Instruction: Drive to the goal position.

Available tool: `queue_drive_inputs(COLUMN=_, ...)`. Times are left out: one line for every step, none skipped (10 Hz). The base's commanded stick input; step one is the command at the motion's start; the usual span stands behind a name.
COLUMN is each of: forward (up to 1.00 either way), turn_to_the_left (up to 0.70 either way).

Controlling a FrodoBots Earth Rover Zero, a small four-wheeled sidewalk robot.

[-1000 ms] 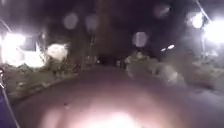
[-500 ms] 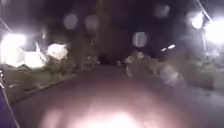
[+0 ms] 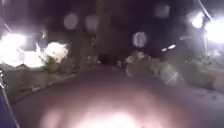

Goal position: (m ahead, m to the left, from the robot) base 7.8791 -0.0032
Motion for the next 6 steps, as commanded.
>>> queue_drive_inputs(forward=0.50, turn_to_the_left=0.04)
queue_drive_inputs(forward=0.50, turn_to_the_left=0.01)
queue_drive_inputs(forward=0.50, turn_to_the_left=0.00)
queue_drive_inputs(forward=0.50, turn_to_the_left=0.00)
queue_drive_inputs(forward=0.50, turn_to_the_left=0.00)
queue_drive_inputs(forward=0.50, turn_to_the_left=0.00)
